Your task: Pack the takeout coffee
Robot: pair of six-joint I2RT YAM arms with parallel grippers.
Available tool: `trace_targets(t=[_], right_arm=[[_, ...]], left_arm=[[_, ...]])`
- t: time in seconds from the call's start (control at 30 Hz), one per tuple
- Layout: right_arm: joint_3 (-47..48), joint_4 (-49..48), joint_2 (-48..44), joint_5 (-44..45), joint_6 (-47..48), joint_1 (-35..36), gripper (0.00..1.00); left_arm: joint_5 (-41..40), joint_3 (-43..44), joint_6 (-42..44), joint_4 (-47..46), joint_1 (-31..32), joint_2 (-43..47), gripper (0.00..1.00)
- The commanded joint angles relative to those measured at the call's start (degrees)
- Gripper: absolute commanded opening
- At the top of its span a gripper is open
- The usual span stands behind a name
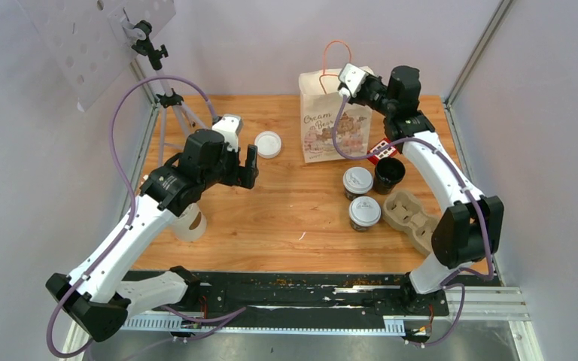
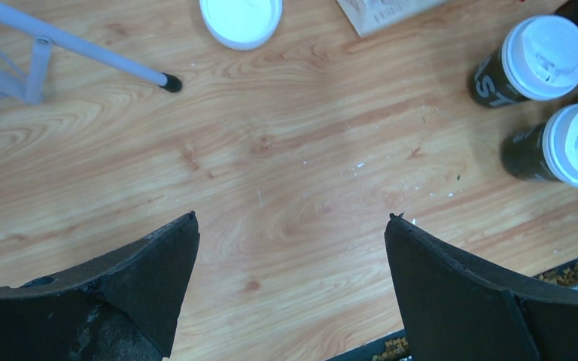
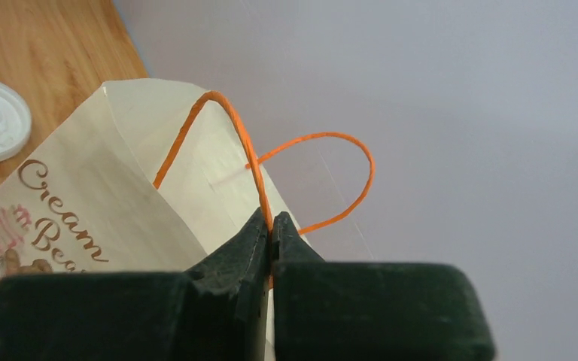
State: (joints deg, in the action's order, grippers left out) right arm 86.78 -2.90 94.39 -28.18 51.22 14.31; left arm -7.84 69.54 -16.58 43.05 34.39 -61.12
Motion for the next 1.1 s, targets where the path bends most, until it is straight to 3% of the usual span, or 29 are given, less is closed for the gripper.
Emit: trace_targets(t=[0.0, 0.23, 0.43, 0.83, 1.07], right_arm=[[-3.2, 1.6, -6.7, -6.3, 1.4, 0.2, 0.00], [-11.1, 2.4, -12.9, -8.6, 2.3, 3.3, 0.00], [-15.2, -3.5, -14.9, -5.4, -1.6, 8.0, 0.00], [-8.6, -9.8, -8.0, 2.9, -11.9, 16.0, 0.00], [-5.2, -9.9, -4.9, 14.9, -17.2, 21.5, 0.00]], left_arm=[[-2.4, 5.0, 0.3, -0.7, -0.4, -1.3, 1.00], [-2.6, 4.9, -2.6, -1.3, -0.9, -0.9, 0.97], [2.0, 6.2, -8.2, 0.3, -6.3, -2.7, 0.95], [4.8, 11.3, -6.8, 1.2, -14.2, -4.1, 0.96], [6.0, 15.6, -0.4, 3.9, -16.2, -5.6, 1.00]])
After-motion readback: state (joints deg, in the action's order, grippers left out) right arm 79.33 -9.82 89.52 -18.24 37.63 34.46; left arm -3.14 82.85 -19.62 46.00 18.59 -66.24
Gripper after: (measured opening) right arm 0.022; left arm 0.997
